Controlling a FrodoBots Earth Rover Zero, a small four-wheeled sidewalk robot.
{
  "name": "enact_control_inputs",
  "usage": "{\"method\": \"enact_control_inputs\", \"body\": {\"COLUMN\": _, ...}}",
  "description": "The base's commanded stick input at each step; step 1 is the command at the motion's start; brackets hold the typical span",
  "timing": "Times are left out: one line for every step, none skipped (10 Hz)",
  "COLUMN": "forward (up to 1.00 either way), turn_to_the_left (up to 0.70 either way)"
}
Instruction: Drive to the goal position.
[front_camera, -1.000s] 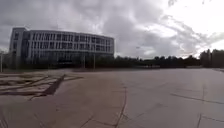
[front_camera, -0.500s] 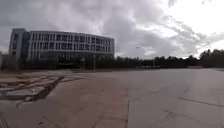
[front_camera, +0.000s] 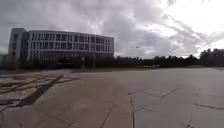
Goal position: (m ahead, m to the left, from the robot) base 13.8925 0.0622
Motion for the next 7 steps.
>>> {"method": "enact_control_inputs", "body": {"forward": 0.7, "turn_to_the_left": 0.0}}
{"method": "enact_control_inputs", "body": {"forward": 0.7, "turn_to_the_left": 0.0}}
{"method": "enact_control_inputs", "body": {"forward": 0.7, "turn_to_the_left": 0.0}}
{"method": "enact_control_inputs", "body": {"forward": 0.7, "turn_to_the_left": 0.0}}
{"method": "enact_control_inputs", "body": {"forward": 0.7, "turn_to_the_left": 0.0}}
{"method": "enact_control_inputs", "body": {"forward": 0.7, "turn_to_the_left": 0.0}}
{"method": "enact_control_inputs", "body": {"forward": 0.7, "turn_to_the_left": 0.06}}
